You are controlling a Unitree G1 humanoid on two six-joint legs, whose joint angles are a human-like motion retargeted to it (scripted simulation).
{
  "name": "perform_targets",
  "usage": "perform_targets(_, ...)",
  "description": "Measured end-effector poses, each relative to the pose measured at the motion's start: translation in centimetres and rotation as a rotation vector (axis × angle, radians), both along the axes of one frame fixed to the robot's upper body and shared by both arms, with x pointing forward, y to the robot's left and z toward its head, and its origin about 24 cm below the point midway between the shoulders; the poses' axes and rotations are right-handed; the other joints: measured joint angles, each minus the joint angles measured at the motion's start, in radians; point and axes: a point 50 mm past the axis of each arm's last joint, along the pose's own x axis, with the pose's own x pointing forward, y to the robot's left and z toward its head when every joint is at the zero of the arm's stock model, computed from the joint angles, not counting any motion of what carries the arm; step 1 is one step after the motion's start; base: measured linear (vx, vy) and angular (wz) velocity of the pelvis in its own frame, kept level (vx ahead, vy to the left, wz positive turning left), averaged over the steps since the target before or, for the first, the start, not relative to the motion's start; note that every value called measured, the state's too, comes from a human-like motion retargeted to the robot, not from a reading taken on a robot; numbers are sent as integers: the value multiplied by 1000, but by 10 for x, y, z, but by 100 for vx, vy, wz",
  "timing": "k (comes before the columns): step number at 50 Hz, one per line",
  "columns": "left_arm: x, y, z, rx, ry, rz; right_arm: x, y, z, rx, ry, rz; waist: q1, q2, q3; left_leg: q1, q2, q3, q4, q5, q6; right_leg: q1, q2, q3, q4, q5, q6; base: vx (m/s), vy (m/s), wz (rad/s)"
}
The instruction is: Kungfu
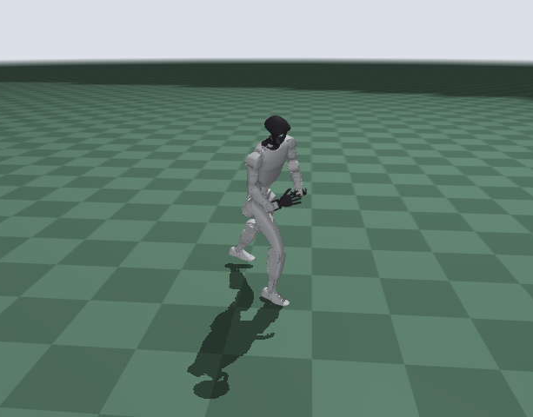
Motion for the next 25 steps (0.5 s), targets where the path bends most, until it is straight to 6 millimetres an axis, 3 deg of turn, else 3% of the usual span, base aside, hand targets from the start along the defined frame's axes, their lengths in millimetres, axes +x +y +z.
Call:
perform_targets(10, 15, 20, 10, 16, -77, 90, 26, 1, 19, -62, -90, 2, 21, -12, -6, -29, 15, 9, -29, 35, -5, 47, -60, -10, -30, -20, 45, -4, -6, 50)
perform_targets(15, 32, 23, 14, -121, -269, 193, 34, -2, 23, -129, -33, 54, 11, -40, 1, -32, 24, -7, -34, 89, 9, 136, -106, -37, -65, -22, 73, 11, -3, 79)
perform_targets(18, 43, 32, 16, -249, -483, 253, 43, -6, 33, -68, 67, 38, 6, -73, 3, -35, 24, -1, -33, 118, 19, 201, -145, -57, -85, -23, 96, 23, 4, 95)
perform_targets(21, 42, 44, 17, -356, -611, 385, 57, -20, 52, 78, 181, -29, 7, -107, 0, -34, 26, 27, -33, 131, 25, 277, -188, -90, -115, -14, 124, 37, 15, 103)
perform_targets(25, 29, 60, 17, -470, -671, 643, 75, -68, 71, 347, 362, -173, 18, -153, -13, -37, 29, 67, -30, 120, 33, 390, -252, -154, -165, 8, 159, 50, 22, 110)
